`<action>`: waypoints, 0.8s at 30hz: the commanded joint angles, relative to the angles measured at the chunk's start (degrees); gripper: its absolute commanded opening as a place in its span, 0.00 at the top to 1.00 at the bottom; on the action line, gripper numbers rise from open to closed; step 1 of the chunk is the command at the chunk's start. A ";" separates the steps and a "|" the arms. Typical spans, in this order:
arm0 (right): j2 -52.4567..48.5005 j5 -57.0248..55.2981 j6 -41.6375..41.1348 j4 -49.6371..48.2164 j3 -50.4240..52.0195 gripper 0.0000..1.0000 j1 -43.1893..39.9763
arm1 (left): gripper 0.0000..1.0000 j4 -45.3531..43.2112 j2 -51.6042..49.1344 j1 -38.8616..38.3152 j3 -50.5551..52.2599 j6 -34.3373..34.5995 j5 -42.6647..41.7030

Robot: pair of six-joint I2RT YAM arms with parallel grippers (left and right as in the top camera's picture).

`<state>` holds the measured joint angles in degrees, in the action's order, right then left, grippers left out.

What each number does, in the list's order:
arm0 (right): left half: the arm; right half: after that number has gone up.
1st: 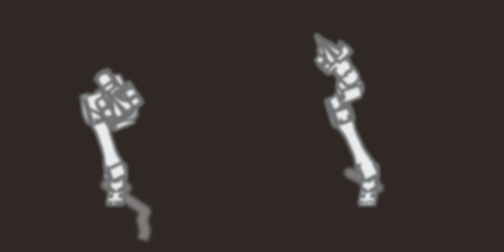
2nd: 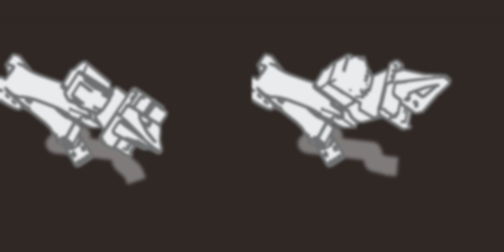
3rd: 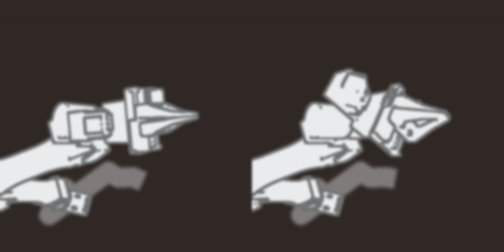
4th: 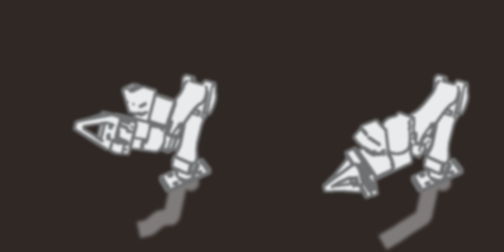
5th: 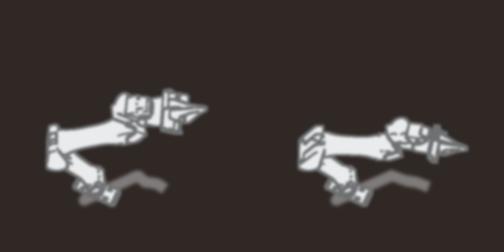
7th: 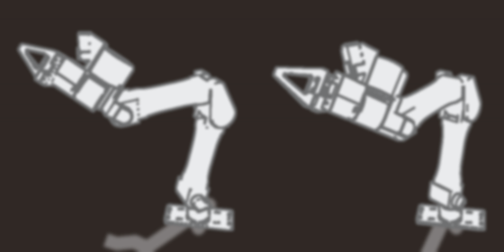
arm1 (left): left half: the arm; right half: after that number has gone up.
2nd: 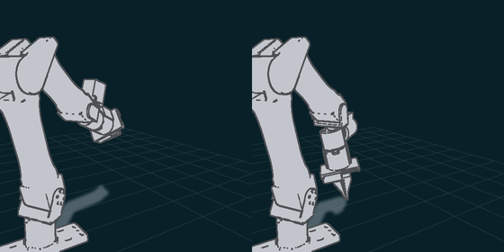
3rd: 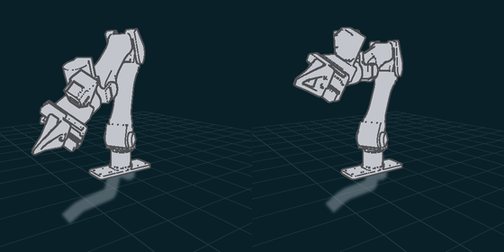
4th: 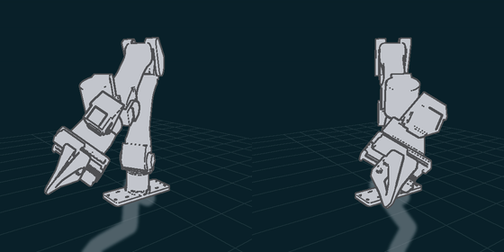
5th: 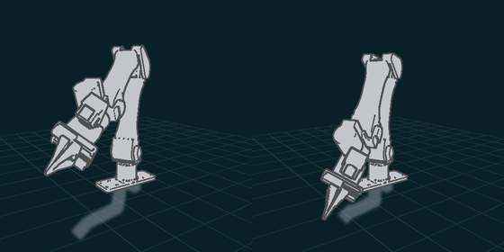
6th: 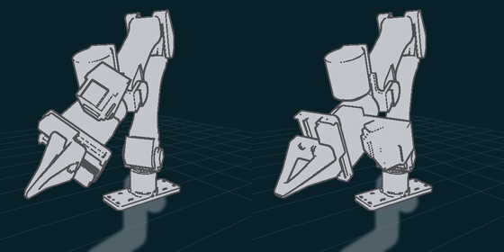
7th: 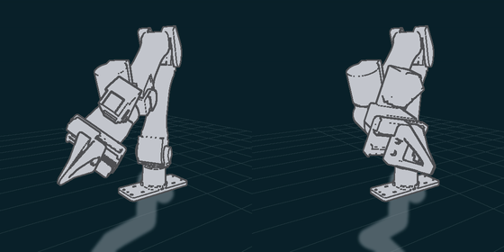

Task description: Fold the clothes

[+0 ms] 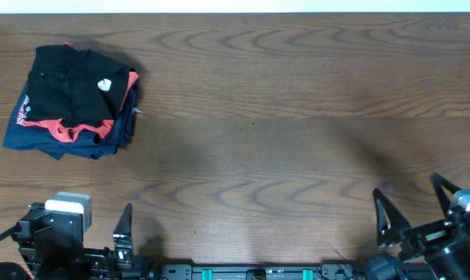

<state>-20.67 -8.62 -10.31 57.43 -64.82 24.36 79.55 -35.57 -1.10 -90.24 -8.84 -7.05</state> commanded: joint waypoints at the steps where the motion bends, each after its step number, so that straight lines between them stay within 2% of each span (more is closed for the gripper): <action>1: 0.87 -6.14 6.34 -0.94 3.48 0.01 -2.64 | 0.02 0.15 -0.22 -0.26 0.44 0.37 0.68; 6: 6.40 2.93 11.74 -9.70 16.31 0.01 -11.10 | 0.02 0.15 -0.22 -0.26 0.44 0.37 0.68; 13: 15.96 14.60 11.72 -23.47 34.40 0.01 -17.90 | 0.02 0.15 -0.22 -0.26 0.44 0.37 0.68; 17: 20.22 18.71 11.69 -31.41 43.50 0.01 -19.54 | 0.02 0.15 -0.22 -0.26 0.44 0.37 0.68; 24: 20.31 19.82 11.67 -45.64 55.01 0.01 -19.76 | 0.02 0.15 -0.22 -0.26 0.44 0.37 0.66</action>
<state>-0.95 9.23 0.71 14.13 -12.64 5.04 79.57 -35.57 -1.19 -89.95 -8.82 -7.05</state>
